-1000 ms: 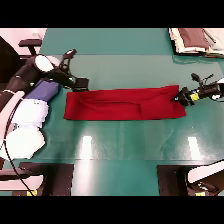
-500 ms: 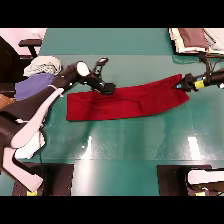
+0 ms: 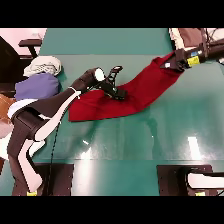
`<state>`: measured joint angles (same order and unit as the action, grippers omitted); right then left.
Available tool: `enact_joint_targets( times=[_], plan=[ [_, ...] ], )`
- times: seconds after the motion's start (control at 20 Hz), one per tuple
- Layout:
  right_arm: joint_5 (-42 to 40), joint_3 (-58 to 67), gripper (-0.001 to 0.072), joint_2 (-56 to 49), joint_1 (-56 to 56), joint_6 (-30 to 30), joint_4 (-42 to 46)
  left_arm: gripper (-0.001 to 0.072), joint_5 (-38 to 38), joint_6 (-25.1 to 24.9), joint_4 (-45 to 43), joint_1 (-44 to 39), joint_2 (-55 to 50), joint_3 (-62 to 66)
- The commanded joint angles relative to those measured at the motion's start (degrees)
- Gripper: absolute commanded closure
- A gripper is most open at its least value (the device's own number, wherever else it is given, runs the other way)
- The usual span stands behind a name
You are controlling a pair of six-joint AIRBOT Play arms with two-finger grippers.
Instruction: Fold the shirts.
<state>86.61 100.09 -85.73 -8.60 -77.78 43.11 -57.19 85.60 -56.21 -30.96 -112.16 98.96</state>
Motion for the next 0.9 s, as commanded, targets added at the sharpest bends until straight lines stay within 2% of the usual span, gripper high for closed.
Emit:
enact_joint_targets(
  times=[0.0,0.15,0.3,0.5,0.6,0.65,0.75,0.8,0.85],
  plan=[
    [-0.3,4.7,0.0696,0.1,-4.9,-2.1,-0.1,0.0683,-0.2,-0.1,-0.4,-0.3,-0.5,0.5],
    [-2.0,5.3,0.0696,0.1,-7.5,-2.2,-0.1,0.0684,-4.3,0.0,-2.1,1.7,0.3,4.2],
    [-4.5,5.3,0.0696,-0.8,-11.6,-2.2,-0.1,0.0684,-9.3,0.1,-6.8,7.7,5.4,8.3],
    [-15.0,5.5,0.0695,-5.6,-23.6,-0.5,-0.2,0.0683,-14.5,-0.1,-11.5,19.9,16.8,12.9],
    [-20.1,10.2,0.0691,-11.8,-31.1,-0.4,-0.1,0.0683,-15.7,-0.1,-13.4,24.9,21.9,14.3],
    [-21.9,13.6,0.0662,-15.5,-34.5,-0.3,-0.1,0.0683,-15.8,-0.1,-14.4,27.1,24.5,14.4],
    [-22.6,20.3,0.0277,-22.6,-40.0,-0.3,-0.1,0.0682,-16.9,-0.1,-14.8,30.5,28.3,14.4],
    [-22.4,21.4,0.0212,-24.3,-41.7,0.5,0.0,0.0683,-17.4,-0.1,-14.8,31.6,29.5,14.4],
    [-21.7,20.7,0.0212,-24.5,-42.3,1.2,0.7,0.0682,-17.9,-0.1,-14.8,32.5,30.5,14.4]
  ],
)
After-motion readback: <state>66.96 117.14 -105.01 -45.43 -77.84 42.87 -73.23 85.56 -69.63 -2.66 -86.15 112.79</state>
